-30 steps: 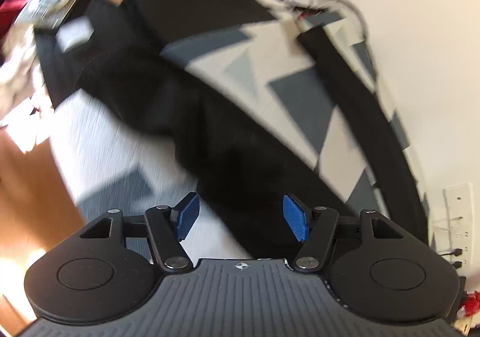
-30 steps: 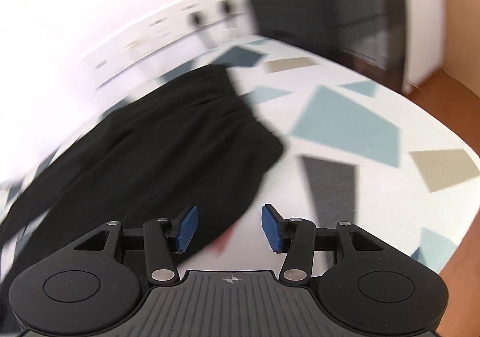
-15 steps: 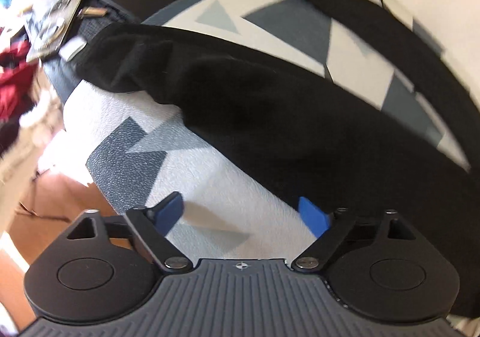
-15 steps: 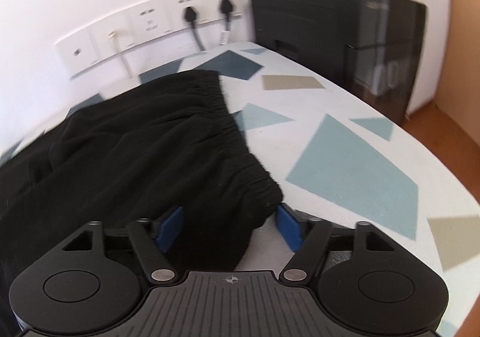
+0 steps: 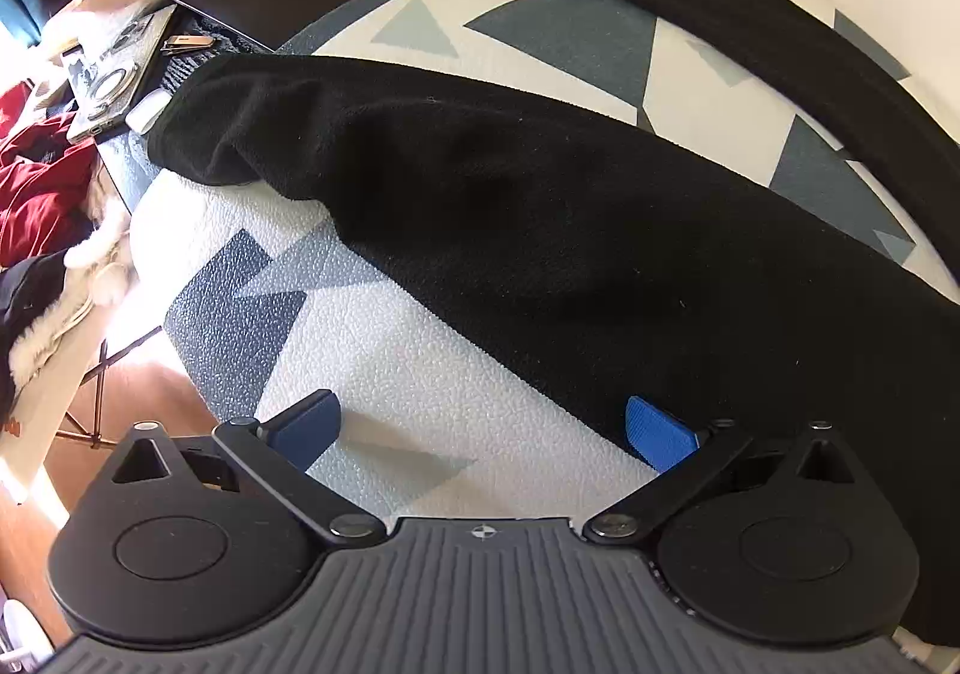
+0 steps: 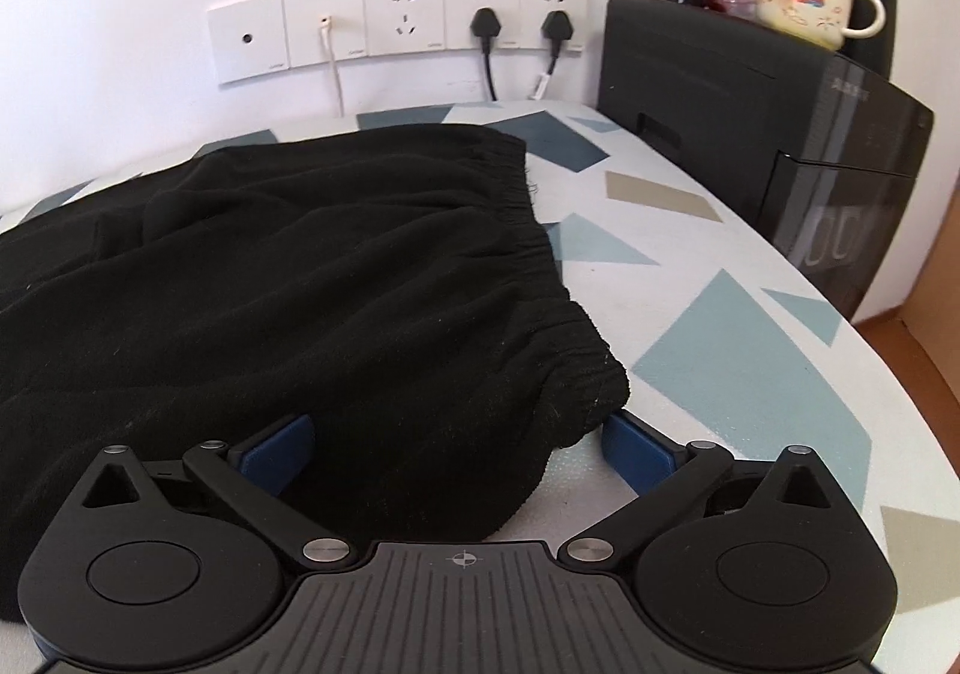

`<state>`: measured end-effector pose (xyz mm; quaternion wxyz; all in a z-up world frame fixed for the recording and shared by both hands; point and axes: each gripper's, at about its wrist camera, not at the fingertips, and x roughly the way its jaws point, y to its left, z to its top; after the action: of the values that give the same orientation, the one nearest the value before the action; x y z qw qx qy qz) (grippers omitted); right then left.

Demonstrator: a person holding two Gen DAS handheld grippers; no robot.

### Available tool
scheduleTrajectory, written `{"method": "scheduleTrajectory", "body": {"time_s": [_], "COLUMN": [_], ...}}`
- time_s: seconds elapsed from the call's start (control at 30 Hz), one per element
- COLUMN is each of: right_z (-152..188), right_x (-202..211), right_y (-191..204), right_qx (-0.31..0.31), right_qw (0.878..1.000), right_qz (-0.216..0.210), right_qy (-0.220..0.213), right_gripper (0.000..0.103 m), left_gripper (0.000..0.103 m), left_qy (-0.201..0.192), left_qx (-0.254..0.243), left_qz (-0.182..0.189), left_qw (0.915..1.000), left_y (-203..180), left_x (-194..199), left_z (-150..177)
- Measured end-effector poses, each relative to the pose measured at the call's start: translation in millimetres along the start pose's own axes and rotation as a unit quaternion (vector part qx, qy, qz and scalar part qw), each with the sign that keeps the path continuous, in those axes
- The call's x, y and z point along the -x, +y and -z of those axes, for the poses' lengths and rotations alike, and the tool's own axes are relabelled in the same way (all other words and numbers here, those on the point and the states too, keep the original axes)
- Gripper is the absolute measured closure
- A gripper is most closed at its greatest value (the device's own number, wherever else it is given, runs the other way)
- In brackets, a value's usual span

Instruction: Fold clothes

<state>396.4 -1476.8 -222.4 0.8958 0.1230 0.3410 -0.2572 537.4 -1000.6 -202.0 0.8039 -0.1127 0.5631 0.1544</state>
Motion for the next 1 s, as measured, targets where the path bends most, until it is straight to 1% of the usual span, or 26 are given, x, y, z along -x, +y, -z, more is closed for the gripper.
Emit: {"method": "scheduleTrajectory", "body": {"time_s": [0.13, 0.2, 0.23, 0.27, 0.3, 0.37, 0.4, 0.43, 0.47, 0.57, 0.63, 0.73, 0.77, 0.87, 1.0], "right_z": [-2.0, -2.7, -2.7, -2.6, -2.4, -2.9, -3.2, -3.5, -3.5, -3.8, -4.9, -7.0, -7.6, -9.2, -8.2], "right_x": [-1.2, -1.6, -1.4, -0.2, 1.1, 4.0, 5.2, 6.4, 7.2, 9.8, 10.9, 11.2, 11.2, 10.9, 10.8], "right_y": [-0.7, -2.1, -2.8, -4.3, -5.9, -12.5, -16.8, -21.0, -25.7, -40.0, -48.8, -57.7, -58.4, -52.9, -50.5], "right_qx": [-0.002, -0.003, -0.005, -0.011, -0.018, -0.030, -0.033, -0.037, -0.037, -0.047, -0.064, -0.088, -0.089, -0.062, -0.062], "right_qw": [1.000, 1.000, 1.000, 1.000, 1.000, 0.999, 0.999, 0.998, 0.998, 0.998, 0.998, 0.996, 0.996, 0.998, 0.998], "right_qz": [0.001, 0.002, 0.006, 0.013, 0.021, 0.034, 0.038, 0.042, 0.040, 0.026, 0.015, 0.007, 0.006, 0.015, 0.019], "right_qy": [0.002, 0.002, -0.001, -0.005, -0.010, -0.017, -0.019, -0.020, -0.021, -0.019, -0.016, -0.011, -0.009, -0.003, -0.004], "right_gripper": [0.001, 0.001, 0.004, 0.012, 0.017, 0.042, 0.049, 0.061, 0.068, 0.080, 0.082, 0.083, 0.083, 0.083, 0.082], "left_gripper": [0.000, 0.000, 0.000, 0.000, 0.000, 0.000, 0.000, 0.000, 0.000, 0.000, 0.000, 0.000, 0.000, 0.000, 0.000], "left_qy": [-0.007, -0.020, -0.027, -0.032, -0.031, -0.028, -0.025, -0.024, -0.024, -0.024, -0.022, -0.019, -0.020, -0.027, -0.034], "left_qx": [0.004, -0.002, -0.007, -0.012, -0.014, -0.017, -0.019, -0.023, -0.026, -0.035, -0.035, -0.036, -0.038, -0.050, -0.056], "left_qz": [-0.002, -0.002, -0.001, 0.000, 0.003, 0.005, 0.006, 0.007, 0.009, 0.013, 0.014, 0.016, 0.017, 0.022, 0.025], "left_qw": [1.0000, 0.9998, 0.9996, 0.9994, 0.9994, 0.9994, 0.9995, 0.9994, 0.9993, 0.9990, 0.9990, 0.9991, 0.9989, 0.9982, 0.9975], "left_y": [-0.8, -1.0, -0.9, -0.7, 0.0, 0.5, 0.7, 0.6, 0.5, 0.5, 0.6, 0.3, 0.4, 1.1, 2.0], "left_x": [0.3, 0.8, 0.9, 1.0, 0.9, 0.4, 0.1, -0.3, -0.6, -1.3, -1.7, -1.7, -1.7, -1.0, -0.5], "left_z": [1.5, 4.8, 6.0, 6.9, 6.6, 4.7, 3.2, 2.2, 1.3, 0.4, 0.0, -0.6, -0.2, 2.3, 5.8]}}
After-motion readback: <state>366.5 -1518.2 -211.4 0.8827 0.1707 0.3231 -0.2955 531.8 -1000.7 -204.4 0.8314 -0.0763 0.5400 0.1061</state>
